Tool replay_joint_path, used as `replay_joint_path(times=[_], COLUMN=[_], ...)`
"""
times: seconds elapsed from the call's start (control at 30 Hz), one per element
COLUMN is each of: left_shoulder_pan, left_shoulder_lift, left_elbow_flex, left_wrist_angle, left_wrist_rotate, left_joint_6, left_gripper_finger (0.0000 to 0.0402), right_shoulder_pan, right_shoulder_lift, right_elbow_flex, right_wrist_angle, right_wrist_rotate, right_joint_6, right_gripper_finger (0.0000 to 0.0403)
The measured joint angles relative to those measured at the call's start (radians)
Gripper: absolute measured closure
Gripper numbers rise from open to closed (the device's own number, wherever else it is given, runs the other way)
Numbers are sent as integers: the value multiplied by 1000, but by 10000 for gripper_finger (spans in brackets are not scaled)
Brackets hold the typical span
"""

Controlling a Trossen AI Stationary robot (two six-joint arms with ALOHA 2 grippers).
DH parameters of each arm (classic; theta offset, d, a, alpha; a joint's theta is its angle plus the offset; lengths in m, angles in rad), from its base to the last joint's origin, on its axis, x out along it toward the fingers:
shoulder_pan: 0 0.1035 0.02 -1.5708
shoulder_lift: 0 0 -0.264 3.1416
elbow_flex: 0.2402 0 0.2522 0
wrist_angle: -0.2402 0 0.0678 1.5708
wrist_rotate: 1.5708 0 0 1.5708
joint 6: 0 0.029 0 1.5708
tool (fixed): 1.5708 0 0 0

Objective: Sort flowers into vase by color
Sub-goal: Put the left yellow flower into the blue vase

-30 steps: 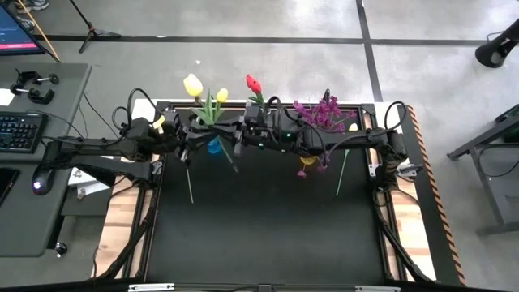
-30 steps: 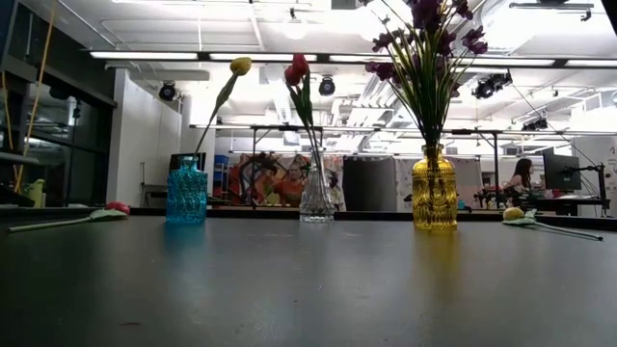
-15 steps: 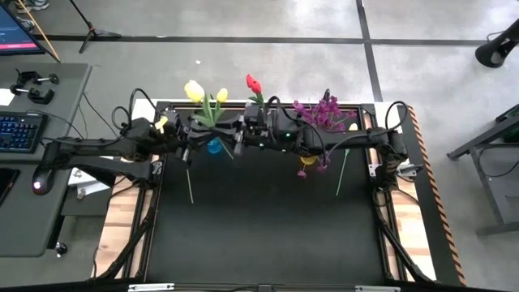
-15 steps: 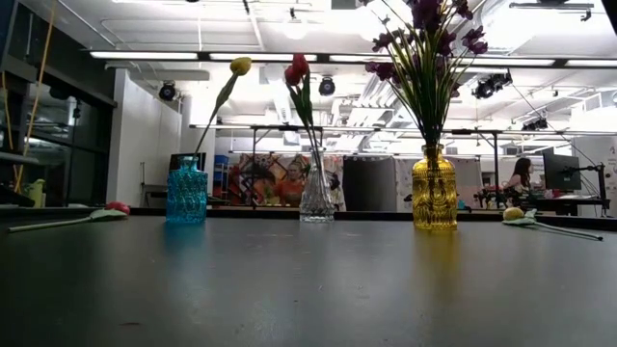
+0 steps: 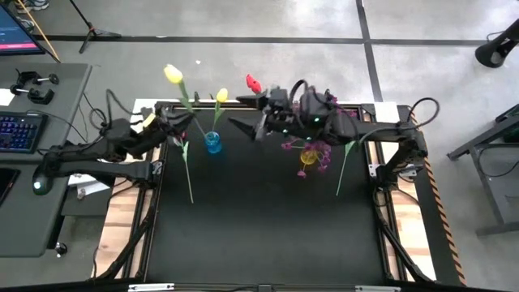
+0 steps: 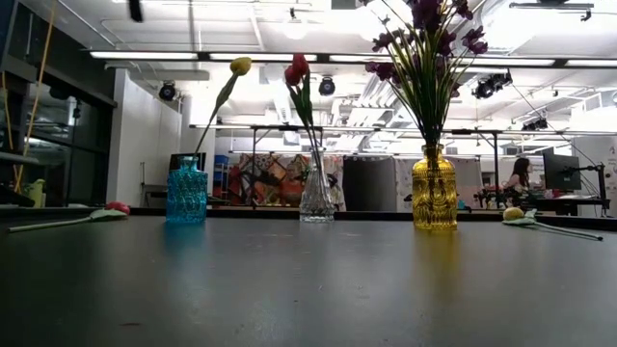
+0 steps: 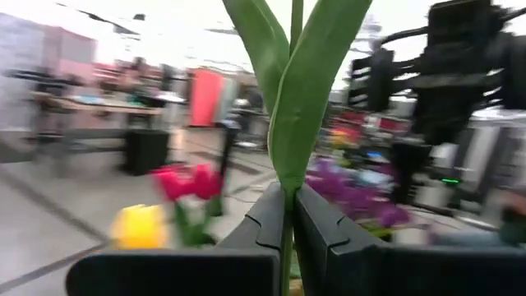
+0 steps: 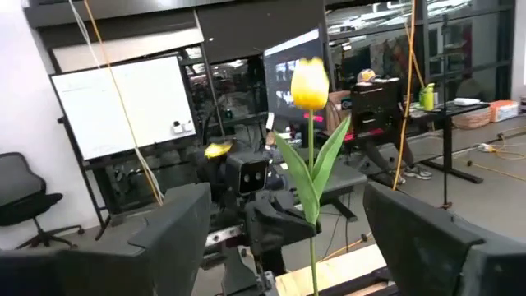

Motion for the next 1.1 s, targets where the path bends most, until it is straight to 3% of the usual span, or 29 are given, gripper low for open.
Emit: replay_joint_path(times=[0.23,0.33,0.6,0.83,1.1], left_shoulder_pan=[3,32,175,319,346], left_shoulder_lift=[-186,-194,-72,56,104], left_elbow_flex=[-163,-238,-293,-293,-293], left_wrist_angle=[-24,26,188,228,243], left_wrist_rotate=[-230,-263,-204,-49,-11], left_joint_6=[25,31,61,10,4], left_gripper_finger=[401,401,401,401,401], right_shoulder_pan=[9,10,7,8,9], right_shoulder_lift=[-39,-40,-35,-35,-35], right_elbow_flex=[1,1,0,0,0], right_wrist_angle=[-78,-78,-78,-80,-87], right_wrist_rotate=[26,32,34,34,34], right_joint_6=[-1,-1,5,7,7], right_gripper_finger=[92,92,92,92,92])
